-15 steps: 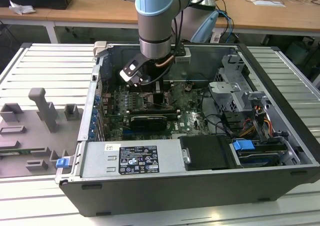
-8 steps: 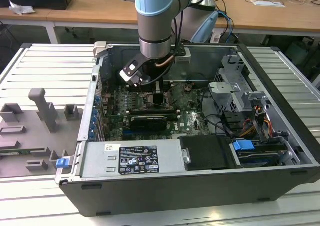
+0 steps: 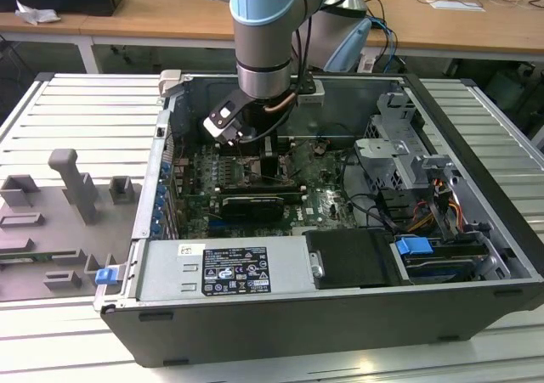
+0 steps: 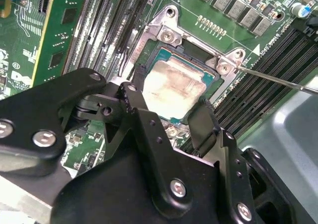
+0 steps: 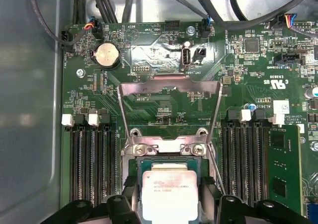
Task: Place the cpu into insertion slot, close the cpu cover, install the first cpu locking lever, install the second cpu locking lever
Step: 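Place the cpu into insertion slot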
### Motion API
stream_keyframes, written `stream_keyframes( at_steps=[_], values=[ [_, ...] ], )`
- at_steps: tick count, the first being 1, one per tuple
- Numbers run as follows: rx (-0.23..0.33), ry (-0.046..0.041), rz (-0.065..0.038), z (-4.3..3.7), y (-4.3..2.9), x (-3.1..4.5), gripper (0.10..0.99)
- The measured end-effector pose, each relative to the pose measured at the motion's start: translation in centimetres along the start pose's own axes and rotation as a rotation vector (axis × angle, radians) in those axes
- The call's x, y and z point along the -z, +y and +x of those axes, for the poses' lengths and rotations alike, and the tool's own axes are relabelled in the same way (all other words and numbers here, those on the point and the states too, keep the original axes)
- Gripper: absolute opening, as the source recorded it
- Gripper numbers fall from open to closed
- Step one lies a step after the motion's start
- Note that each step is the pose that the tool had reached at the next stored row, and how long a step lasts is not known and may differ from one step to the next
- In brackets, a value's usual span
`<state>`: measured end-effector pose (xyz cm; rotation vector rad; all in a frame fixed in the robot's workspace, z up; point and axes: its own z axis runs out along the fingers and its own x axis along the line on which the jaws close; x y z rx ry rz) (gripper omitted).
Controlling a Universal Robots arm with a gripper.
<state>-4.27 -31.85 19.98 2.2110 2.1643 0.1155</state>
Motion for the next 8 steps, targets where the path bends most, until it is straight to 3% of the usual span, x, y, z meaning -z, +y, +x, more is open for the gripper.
stream_keyframes(
  at_steps=[6, 8],
  values=[
    [0.000, -0.0001, 0.000, 0.02, 0.06, 0.74, 0.616],
    [0.000, -0.0004, 0.000, 0.02, 0.09, 0.98, 0.533]
  ],
)
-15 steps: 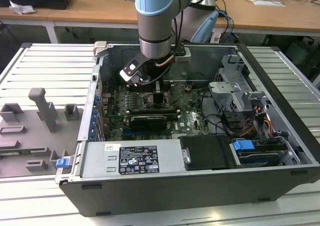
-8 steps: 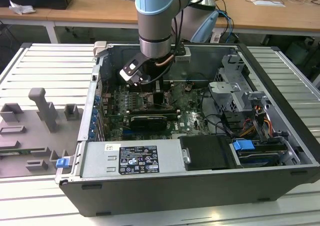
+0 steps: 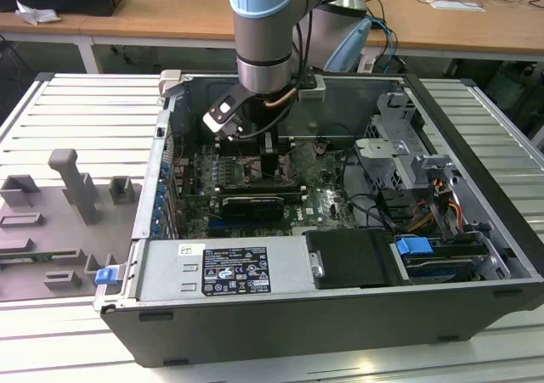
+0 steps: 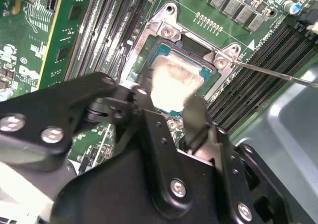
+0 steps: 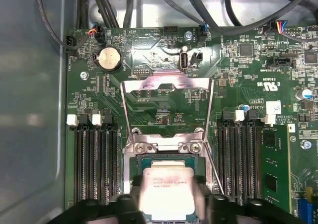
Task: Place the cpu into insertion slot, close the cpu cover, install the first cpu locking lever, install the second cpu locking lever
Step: 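Place the cpu into insertion slot, then close the cpu cover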
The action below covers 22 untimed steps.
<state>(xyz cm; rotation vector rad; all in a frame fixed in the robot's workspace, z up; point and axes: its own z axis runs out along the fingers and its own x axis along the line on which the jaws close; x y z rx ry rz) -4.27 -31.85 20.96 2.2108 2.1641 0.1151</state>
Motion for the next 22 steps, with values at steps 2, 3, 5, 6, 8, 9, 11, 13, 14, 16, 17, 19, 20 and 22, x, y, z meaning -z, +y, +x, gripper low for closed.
stream_keyframes(
  at_steps=[2, 3, 5, 6, 8, 9, 11, 13, 14, 16, 17, 19, 20, 22],
  values=[
    [0.000, -0.0002, 0.000, 0.00, 0.01, 0.06, 0.412],
    [0.000, -0.0006, 0.000, 0.00, 0.01, 0.10, 0.349],
    [0.000, -0.0014, 0.001, 0.00, 0.05, 0.19, 0.227],
    [0.000, -0.0020, 0.001, 0.01, 0.08, 0.26, 0.169],
    [0.000, -0.0031, 0.002, 0.01, 0.09, 0.29, 0.106],
    [0.000, -0.0032, 0.002, 0.01, 0.09, 0.30, 0.106],
    [0.000, -0.0034, 0.002, 0.01, 0.10, 0.33, 0.106],
    [0.000, -0.0034, 0.002, 0.01, 0.10, 0.39, 0.106],
    [0.000, -0.0033, 0.002, 0.01, 0.11, 0.44, 0.106],
    [0.000, -0.0032, 0.002, 0.01, 0.11, 0.46, 0.106],
    [0.000, -0.0033, 0.002, 0.01, 0.11, 0.47, 0.106],
    [0.000, -0.0036, 0.002, 0.01, 0.11, 0.55, 0.106],
    [0.000, -0.0034, 0.002, 0.01, 0.12, 0.67, 0.106],
    [0.000, -0.0034, 0.002, 0.01, 0.14, 0.84, 0.106]
  ],
)
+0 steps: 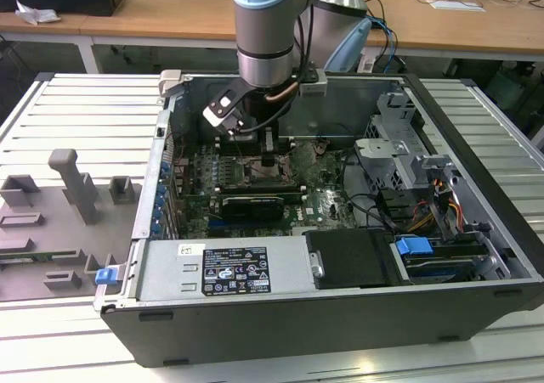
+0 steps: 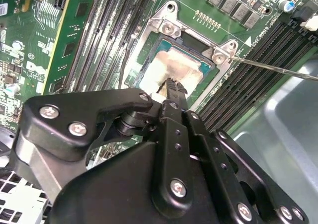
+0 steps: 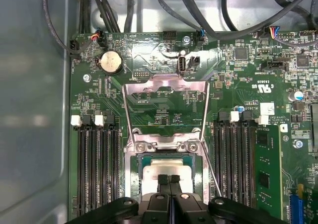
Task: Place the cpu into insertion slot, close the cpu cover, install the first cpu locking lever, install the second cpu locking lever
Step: 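Close the cpu cover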
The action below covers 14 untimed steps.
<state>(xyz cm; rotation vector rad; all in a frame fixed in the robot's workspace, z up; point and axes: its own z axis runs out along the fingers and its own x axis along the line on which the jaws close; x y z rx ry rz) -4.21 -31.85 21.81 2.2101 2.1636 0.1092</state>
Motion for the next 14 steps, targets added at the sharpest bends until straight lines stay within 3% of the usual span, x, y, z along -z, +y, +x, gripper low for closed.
stream_keyframes(
  at_steps=[14],
  values=[
    [0.000, -0.0002, 0.000, 0.03, 0.13, 1.59, 0.106]
  ],
)
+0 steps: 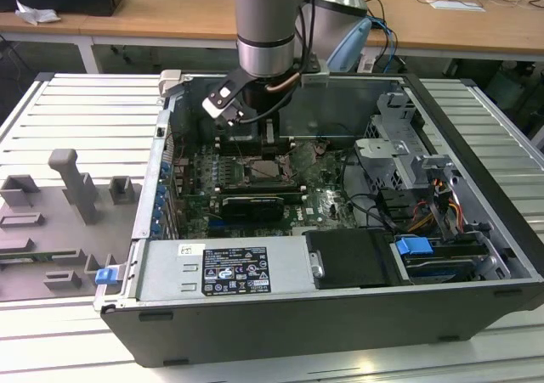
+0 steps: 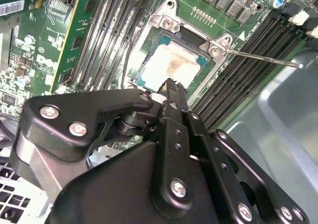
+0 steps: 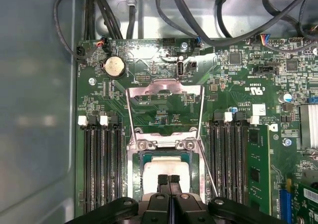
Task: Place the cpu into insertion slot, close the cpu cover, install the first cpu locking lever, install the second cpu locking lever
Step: 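Close the cpu cover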
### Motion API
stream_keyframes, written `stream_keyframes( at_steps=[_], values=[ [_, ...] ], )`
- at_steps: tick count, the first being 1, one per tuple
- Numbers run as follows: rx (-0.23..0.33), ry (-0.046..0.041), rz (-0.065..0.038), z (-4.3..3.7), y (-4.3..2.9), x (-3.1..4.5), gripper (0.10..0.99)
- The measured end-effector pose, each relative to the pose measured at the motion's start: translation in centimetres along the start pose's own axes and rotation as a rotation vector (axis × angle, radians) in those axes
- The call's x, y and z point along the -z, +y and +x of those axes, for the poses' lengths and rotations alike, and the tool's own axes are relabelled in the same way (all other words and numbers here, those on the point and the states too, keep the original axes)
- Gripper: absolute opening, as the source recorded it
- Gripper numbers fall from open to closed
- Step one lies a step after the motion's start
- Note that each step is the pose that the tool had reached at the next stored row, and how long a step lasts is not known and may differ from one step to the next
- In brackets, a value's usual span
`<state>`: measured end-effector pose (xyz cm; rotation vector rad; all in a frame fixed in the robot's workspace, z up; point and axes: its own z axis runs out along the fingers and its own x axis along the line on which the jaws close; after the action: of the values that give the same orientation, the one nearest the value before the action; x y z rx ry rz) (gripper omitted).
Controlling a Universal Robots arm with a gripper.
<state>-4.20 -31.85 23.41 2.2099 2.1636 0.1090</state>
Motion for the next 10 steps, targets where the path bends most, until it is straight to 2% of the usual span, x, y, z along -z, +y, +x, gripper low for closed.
stream_keyframes(
  at_steps=[10],
  values=[
    [0.000, -0.0006, 0.000, 0.02, 0.08, 1.00, 0.106]
  ],
)
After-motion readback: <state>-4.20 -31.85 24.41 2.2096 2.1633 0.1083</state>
